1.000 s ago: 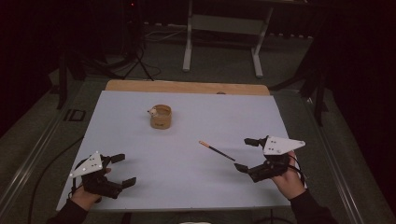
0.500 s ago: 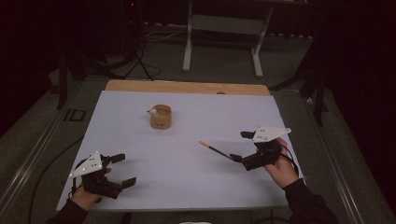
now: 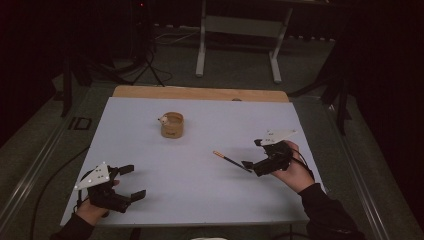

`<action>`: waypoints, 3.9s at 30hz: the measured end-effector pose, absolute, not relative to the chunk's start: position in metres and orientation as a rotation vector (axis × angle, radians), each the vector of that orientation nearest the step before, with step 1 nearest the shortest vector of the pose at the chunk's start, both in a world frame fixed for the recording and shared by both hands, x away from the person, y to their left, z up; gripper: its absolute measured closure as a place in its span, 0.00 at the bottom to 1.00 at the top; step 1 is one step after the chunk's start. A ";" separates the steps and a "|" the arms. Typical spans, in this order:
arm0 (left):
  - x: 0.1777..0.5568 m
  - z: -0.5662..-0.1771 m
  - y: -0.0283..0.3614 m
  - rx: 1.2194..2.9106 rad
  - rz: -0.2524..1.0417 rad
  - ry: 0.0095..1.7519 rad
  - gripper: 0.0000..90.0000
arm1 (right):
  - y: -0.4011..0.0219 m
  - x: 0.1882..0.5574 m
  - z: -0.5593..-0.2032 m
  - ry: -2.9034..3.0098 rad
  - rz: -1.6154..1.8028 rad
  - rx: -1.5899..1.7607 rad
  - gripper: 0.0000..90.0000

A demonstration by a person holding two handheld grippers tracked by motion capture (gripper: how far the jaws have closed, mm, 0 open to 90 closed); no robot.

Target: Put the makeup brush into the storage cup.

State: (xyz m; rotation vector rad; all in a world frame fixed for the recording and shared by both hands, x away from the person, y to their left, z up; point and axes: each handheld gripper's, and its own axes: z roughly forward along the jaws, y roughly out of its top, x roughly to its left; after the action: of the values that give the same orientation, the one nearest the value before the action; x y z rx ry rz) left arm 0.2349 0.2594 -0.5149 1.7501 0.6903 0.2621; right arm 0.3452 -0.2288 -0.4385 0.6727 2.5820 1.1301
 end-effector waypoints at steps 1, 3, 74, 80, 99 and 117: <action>0.235 -0.515 0.259 1.751 0.263 0.690 0.00 | -0.229 0.347 -0.440 2.598 1.125 0.673 0.11; 0.235 -0.515 0.259 1.752 0.263 0.689 0.00 | -0.227 0.350 -0.443 2.616 1.091 0.676 0.12; 0.233 -0.515 0.259 1.752 0.251 0.681 0.00 | -0.158 0.408 -0.505 2.995 0.311 0.663 0.87; 0.233 -0.515 0.259 1.750 0.248 0.683 0.00 | -0.157 0.406 -0.506 2.984 0.302 0.699 0.93; 0.233 -0.515 0.258 1.752 0.254 0.684 0.00 | -0.157 0.390 -0.470 2.963 0.469 0.724 0.94; 0.235 -0.513 0.256 1.749 0.243 0.685 0.00 | -0.181 0.362 -0.437 2.920 0.951 0.829 0.94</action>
State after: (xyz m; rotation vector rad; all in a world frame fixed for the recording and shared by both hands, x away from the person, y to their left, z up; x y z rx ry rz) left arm 0.2346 0.2563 -0.5133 1.7490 0.6849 0.2426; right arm 0.3615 -0.1809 -0.4366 0.8294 2.9204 0.9511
